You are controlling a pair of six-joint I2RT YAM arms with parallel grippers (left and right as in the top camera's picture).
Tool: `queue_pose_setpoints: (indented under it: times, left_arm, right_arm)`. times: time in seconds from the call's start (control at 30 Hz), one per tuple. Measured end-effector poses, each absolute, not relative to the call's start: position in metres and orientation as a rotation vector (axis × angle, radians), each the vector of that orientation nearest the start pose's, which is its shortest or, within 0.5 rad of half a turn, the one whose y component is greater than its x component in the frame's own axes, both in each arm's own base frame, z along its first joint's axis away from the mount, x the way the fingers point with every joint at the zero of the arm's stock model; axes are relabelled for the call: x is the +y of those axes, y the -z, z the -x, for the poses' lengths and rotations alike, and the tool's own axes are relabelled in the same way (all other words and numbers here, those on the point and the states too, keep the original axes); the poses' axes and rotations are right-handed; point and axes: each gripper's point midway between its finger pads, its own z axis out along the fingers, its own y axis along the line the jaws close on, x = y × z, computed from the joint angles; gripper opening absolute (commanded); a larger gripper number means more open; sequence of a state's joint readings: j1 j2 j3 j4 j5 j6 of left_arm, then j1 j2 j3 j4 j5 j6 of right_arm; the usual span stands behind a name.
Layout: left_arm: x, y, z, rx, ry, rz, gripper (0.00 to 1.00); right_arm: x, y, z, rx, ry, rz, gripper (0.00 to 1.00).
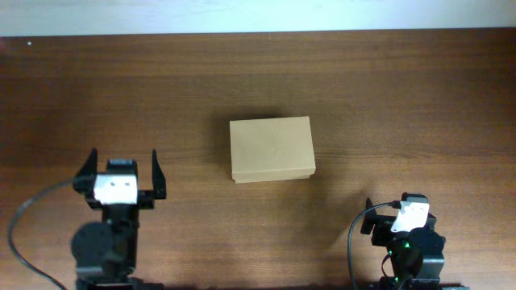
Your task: Pack container
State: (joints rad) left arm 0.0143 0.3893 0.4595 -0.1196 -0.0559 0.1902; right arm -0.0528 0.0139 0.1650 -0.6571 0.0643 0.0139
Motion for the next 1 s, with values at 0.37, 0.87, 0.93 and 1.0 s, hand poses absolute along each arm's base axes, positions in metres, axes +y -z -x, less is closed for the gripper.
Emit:
queue_pose_setpoints:
  times: [0.37,0.87,0.93,1.0]
  left_arm:
    - [0.013,-0.201,-0.253,1.583,-0.204,-0.096,0.99]
    - [0.013,-0.149,-0.248,1.691,-0.2,-0.108,0.99]
    - [0.013,-0.148,-0.248,1.694,-0.2,-0.108,0.99]
    - [0.013,-0.148,-0.248,1.696,-0.2,-0.108,0.99]
  right_arm:
    - [-0.022,-0.094,-0.203,2.074,0.09,-0.109,0.99]
    - [-0.022,-0.094,-0.203,2.074,0.09,-0.109,0.99]
    - [-0.022,-0.094,-0.203,2.074,0.09,-0.109,0.99]
    - [-0.022,-0.094,-0.203,2.074,0.09,-0.109,0.99]
